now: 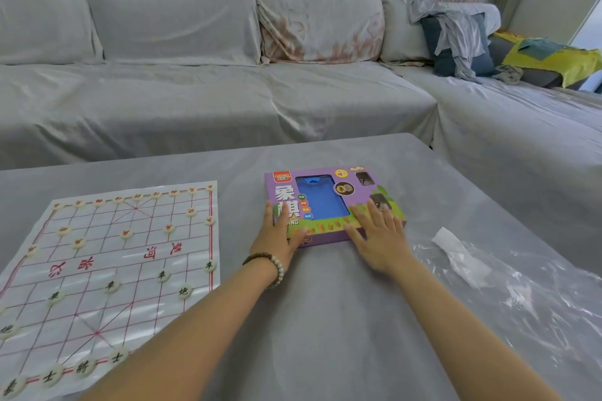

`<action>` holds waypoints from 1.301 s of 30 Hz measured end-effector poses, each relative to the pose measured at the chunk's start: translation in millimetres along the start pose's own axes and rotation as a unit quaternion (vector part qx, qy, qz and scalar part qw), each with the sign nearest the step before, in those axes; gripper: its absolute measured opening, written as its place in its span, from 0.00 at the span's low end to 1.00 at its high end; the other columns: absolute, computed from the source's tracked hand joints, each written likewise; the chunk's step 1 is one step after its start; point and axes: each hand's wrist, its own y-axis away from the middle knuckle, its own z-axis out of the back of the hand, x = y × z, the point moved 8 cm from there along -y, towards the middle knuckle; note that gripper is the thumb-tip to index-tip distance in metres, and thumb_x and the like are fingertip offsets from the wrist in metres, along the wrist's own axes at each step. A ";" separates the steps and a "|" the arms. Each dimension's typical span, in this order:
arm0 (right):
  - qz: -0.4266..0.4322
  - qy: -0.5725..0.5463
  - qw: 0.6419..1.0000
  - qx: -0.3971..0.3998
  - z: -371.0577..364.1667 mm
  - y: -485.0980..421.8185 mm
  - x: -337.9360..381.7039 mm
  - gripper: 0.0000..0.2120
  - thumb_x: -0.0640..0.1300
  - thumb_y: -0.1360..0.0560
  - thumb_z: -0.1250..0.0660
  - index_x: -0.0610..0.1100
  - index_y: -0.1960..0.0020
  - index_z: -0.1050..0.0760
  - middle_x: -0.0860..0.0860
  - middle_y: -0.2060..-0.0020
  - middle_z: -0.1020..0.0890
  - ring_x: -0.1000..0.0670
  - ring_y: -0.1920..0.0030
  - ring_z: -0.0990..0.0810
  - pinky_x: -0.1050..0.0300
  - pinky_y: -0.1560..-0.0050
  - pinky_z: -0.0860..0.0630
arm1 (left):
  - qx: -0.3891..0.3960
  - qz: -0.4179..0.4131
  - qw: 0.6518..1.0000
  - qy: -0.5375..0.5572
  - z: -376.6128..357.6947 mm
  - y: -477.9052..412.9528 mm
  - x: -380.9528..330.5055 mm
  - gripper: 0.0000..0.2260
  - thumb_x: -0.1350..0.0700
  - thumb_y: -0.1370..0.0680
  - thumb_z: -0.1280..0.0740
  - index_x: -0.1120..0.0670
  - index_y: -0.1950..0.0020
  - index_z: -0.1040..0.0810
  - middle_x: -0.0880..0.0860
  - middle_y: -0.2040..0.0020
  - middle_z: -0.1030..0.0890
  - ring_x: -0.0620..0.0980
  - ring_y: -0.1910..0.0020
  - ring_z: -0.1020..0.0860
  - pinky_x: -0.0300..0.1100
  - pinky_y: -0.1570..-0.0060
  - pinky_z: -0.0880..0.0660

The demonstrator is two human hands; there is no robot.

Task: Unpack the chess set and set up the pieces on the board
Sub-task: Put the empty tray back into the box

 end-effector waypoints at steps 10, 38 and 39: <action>-0.093 0.025 0.995 0.013 31.8 -122.1 -90.2 0.23 0.64 0.22 0.56 0.66 0.27 0.52 0.56 0.24 0.58 0.42 0.24 0.61 0.42 0.27 0.60 | -0.054 -0.109 0.991 -0.048 -47.9 -120.2 -62.4 0.32 0.38 0.22 0.50 0.53 0.24 0.53 0.49 0.23 0.55 0.49 0.25 0.49 0.45 0.27 0.46; -0.231 -0.104 0.967 0.023 86.6 122.4 -241.5 0.37 0.71 0.30 0.60 0.57 0.25 0.47 0.54 0.24 0.45 0.49 0.24 0.49 0.45 0.25 0.54 | 0.038 -0.048 0.997 -0.036 -74.8 -15.4 -75.2 0.28 0.38 0.21 0.53 0.49 0.24 0.48 0.52 0.25 0.41 0.51 0.25 0.48 0.47 0.27 0.55; -0.214 -0.166 0.963 0.011 80.7 130.9 -227.2 0.35 0.68 0.28 0.58 0.54 0.25 0.46 0.54 0.25 0.44 0.51 0.25 0.48 0.48 0.25 0.54 | 0.048 -0.043 0.998 -0.025 -78.9 -2.3 -76.2 0.27 0.39 0.21 0.53 0.48 0.24 0.48 0.52 0.25 0.41 0.51 0.25 0.49 0.47 0.27 0.56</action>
